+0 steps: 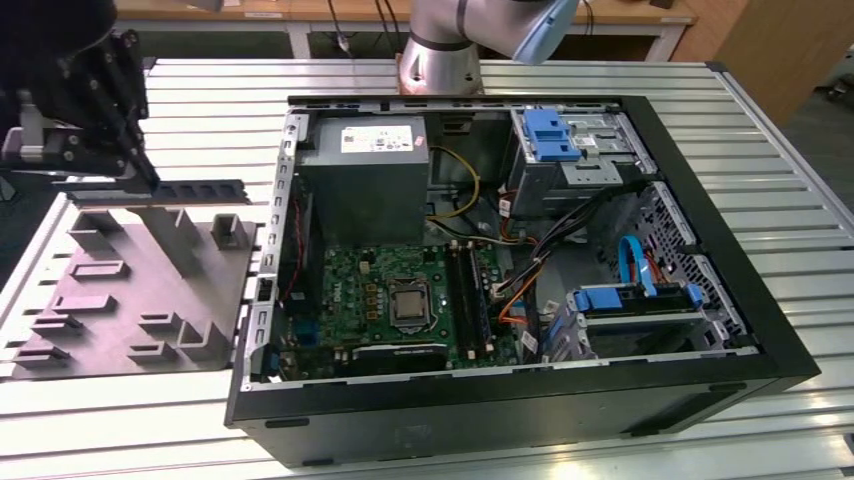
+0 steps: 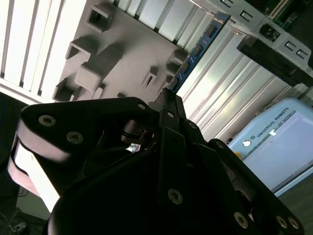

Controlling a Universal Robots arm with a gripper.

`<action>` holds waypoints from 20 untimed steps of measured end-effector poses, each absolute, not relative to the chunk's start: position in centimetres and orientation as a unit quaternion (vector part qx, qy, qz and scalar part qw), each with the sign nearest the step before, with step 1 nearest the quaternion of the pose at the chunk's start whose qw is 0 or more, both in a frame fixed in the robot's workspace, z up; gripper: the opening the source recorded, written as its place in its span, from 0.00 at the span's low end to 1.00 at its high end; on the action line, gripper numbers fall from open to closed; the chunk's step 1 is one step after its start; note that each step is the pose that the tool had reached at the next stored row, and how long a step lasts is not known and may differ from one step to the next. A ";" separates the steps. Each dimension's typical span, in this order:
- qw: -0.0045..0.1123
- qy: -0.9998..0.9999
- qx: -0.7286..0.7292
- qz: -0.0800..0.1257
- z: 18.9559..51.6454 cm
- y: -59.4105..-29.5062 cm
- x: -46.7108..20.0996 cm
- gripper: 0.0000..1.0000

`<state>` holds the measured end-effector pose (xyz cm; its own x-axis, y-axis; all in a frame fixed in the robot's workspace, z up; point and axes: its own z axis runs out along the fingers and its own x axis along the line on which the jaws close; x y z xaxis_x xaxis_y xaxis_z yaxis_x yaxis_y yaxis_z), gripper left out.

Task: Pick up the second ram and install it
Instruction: 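Pick up the second ram and move it above second insertion slot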

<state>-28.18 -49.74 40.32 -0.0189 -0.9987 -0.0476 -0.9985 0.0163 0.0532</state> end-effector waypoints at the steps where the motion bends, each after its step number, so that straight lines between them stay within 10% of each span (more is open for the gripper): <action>1: 0.002 -0.713 0.700 -0.036 40.3 -49.7 -27.8 0.12; 20: 0.002 -0.713 0.700 -0.036 40.3 -49.7 -20.5 0.12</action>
<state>-20.55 -49.73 40.32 -0.0189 -0.9987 -0.0477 -0.9984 0.0164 0.0535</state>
